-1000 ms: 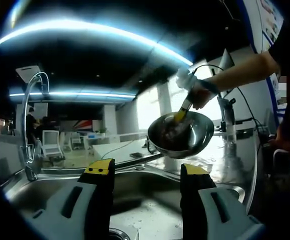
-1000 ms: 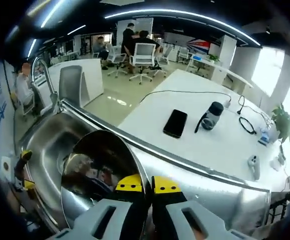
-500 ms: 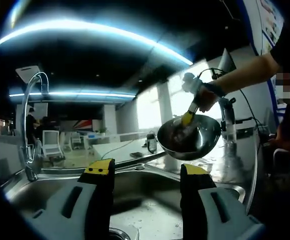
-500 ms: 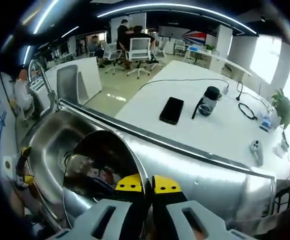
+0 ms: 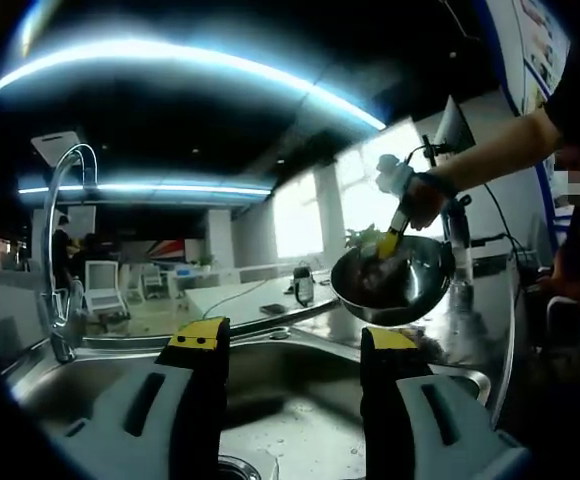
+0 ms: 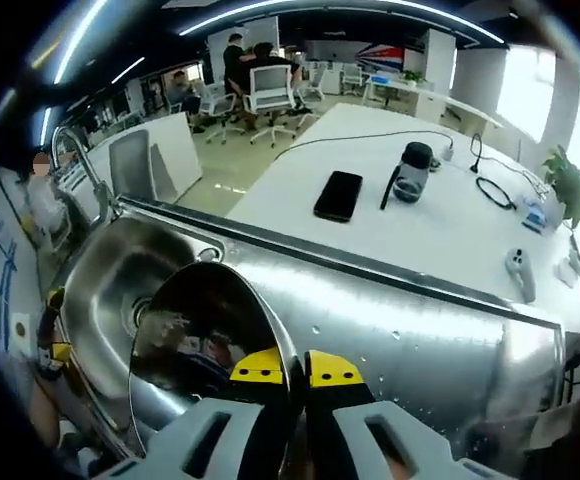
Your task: Pick up bowl with dirty water move over sink pour dirty water into sink return bowl to place
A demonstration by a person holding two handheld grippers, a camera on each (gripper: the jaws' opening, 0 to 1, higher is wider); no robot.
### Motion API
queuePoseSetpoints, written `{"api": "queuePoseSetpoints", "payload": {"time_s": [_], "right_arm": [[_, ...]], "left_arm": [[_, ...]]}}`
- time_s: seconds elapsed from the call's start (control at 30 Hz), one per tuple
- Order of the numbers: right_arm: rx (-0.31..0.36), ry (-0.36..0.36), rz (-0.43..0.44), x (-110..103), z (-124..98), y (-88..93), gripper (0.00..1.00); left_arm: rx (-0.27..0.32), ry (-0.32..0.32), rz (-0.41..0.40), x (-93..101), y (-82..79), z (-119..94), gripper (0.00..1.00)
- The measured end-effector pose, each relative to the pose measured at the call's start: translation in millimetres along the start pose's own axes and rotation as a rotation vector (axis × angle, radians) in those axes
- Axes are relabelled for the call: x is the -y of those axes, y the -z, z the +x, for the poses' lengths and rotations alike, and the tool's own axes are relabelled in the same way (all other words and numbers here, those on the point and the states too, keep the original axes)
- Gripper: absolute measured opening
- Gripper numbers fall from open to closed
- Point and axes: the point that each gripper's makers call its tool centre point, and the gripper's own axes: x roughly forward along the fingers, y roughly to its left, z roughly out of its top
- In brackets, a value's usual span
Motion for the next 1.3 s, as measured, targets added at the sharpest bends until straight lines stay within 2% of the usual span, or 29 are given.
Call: {"api": "queuePoseSetpoints", "payload": {"time_s": [0.5, 0.73, 0.9, 1.3], "right_arm": [[-0.009, 0.01, 0.004, 9.4, 5.4, 9.7, 0.0], [0.01, 0.033, 0.01, 15.9, 5.8, 11.4, 0.0], [0.009, 0.038, 0.026, 23.9, 8.7, 9.4, 0.0], [0.004, 0.03, 0.081, 36.6, 12.1, 21.1, 0.0]], "left_arm": [[0.0, 0.001, -0.001, -0.1, 0.1, 0.5, 0.5], [-0.001, 0.001, -0.001, 0.2, 0.4, 0.5, 0.5], [-0.002, 0.001, 0.0, 0.3, 0.6, 0.5, 0.5], [-0.005, 0.003, 0.001, 0.9, 1.0, 0.5, 0.5]]}}
